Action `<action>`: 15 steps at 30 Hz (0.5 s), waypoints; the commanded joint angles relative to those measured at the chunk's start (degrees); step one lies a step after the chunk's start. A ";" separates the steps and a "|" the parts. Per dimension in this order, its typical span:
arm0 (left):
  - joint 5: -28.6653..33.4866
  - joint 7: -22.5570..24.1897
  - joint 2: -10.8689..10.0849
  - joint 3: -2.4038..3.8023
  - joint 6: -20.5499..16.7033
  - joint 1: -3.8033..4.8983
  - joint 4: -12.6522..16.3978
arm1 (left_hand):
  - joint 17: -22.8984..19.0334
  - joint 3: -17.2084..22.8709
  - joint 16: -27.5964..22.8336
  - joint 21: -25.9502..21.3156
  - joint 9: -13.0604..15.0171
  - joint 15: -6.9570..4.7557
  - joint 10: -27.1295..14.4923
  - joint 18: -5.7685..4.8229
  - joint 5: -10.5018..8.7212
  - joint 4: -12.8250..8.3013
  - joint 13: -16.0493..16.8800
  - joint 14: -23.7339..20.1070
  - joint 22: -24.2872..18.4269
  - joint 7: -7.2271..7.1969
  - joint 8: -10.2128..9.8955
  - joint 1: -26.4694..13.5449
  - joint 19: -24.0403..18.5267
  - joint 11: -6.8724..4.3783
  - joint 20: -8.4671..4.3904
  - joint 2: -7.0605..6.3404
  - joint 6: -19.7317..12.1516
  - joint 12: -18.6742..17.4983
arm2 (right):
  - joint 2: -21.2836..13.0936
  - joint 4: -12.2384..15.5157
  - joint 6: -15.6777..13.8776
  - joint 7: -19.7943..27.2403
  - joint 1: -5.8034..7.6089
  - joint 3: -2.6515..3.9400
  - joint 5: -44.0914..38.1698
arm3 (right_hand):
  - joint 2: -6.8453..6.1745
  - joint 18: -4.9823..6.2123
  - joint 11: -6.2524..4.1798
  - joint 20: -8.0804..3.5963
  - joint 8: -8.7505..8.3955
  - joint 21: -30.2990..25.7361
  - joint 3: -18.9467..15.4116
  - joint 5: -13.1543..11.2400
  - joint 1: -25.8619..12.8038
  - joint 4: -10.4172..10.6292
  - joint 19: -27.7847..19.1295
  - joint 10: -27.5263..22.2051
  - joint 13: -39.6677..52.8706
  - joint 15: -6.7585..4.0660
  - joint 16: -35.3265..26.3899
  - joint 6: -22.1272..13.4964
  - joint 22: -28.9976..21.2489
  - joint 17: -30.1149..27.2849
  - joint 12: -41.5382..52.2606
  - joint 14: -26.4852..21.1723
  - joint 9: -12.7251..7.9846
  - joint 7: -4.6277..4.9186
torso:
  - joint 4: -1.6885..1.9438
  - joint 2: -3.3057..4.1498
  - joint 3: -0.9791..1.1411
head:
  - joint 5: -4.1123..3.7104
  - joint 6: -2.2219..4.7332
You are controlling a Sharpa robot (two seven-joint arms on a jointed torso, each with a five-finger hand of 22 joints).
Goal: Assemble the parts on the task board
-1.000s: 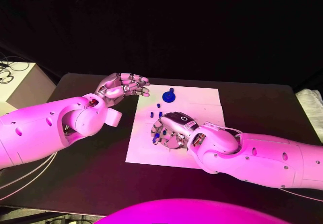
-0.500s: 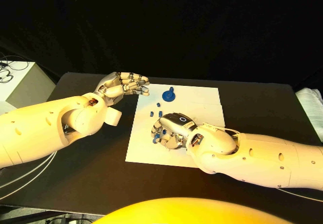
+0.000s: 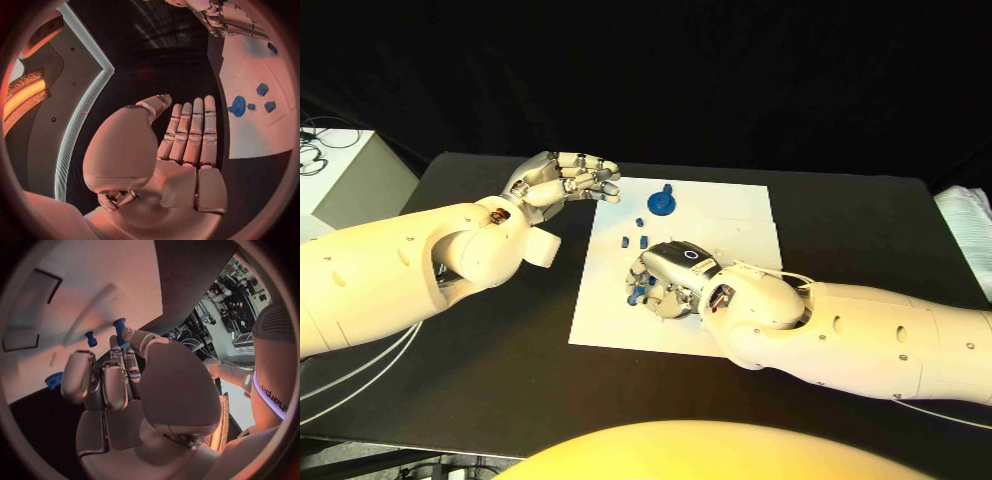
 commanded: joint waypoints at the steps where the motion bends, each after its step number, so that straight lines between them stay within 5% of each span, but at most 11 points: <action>1: 0.25 0.43 0.11 0.05 0.69 0.05 0.11 | 0.07 0.42 0.26 -0.34 -0.07 0.03 -0.38 0.54 0.26 0.04 0.06 -0.26 -0.07 -0.11 0.20 -0.23 0.24 -0.04 0.16 0.28 -0.29 0.32 | 0.19 -0.40 2.51 -0.39 -0.16 -0.14 -0.91 | 0.60 -0.07 -4.97 -0.46 0.36 -0.60 1.01 0.29 -0.26 -0.84 1.04 5.21 3.00 -0.25 -0.37 -0.12 1.87 -0.36 -0.11 1.49 0.03 0.12 | 0.08 0.03 -0.06 | -0.02 -0.13; 5: 0.25 0.43 0.06 0.05 0.68 0.06 0.13 | 0.07 0.42 0.26 -0.34 -0.07 0.03 -0.38 0.54 0.26 0.04 0.06 -0.26 -0.07 -0.11 0.20 -0.23 0.24 -0.04 0.16 0.28 -0.29 0.32 | 0.60 -0.93 2.07 1.34 -0.16 -0.16 0.80 | 0.61 0.23 -4.60 -0.23 -0.02 -2.58 0.88 0.42 -1.89 -0.97 0.49 4.12 3.02 0.05 -0.98 -1.15 0.97 -1.26 -1.24 1.24 0.16 0.43 | 0.11 0.06 -0.05 | 0.12 -0.35; 6: 0.25 0.47 0.05 0.05 0.66 0.06 0.13 | 0.07 0.42 0.26 -0.34 -0.07 0.03 -0.38 0.54 0.26 0.04 0.06 -0.26 -0.07 -0.11 0.20 -0.23 0.24 -0.04 0.16 0.28 -0.29 0.32 | 0.74 -1.08 1.97 1.97 -0.16 -0.17 1.35 | -0.04 0.52 -4.12 0.07 -0.80 -4.63 -0.12 2.93 -3.51 -0.74 -0.14 2.82 2.88 0.50 -1.87 -2.69 0.00 -2.58 -2.33 0.83 0.03 0.81 | 0.09 0.05 -0.05 | 0.12 -0.37; 15: 0.24 0.86 0.02 0.05 0.59 0.06 0.09 | 0.09 0.42 0.26 -0.39 -0.07 0.05 -0.41 0.54 0.26 0.05 0.06 -0.30 -0.09 -0.10 0.21 -0.26 0.25 -0.03 0.17 0.27 -0.32 0.35 | 1.33 -1.71 0.72 5.72 -0.16 -0.37 4.36 | -2.67 1.53 -2.15 1.41 -2.68 -11.80 -3.15 3.57 -7.21 0.10 -2.22 -3.17 1.75 2.11 -5.12 -5.81 -3.54 -7.49 -6.01 -1.22 -0.49 2.04 | -0.10 -0.07 -0.06 | 0.29 -0.42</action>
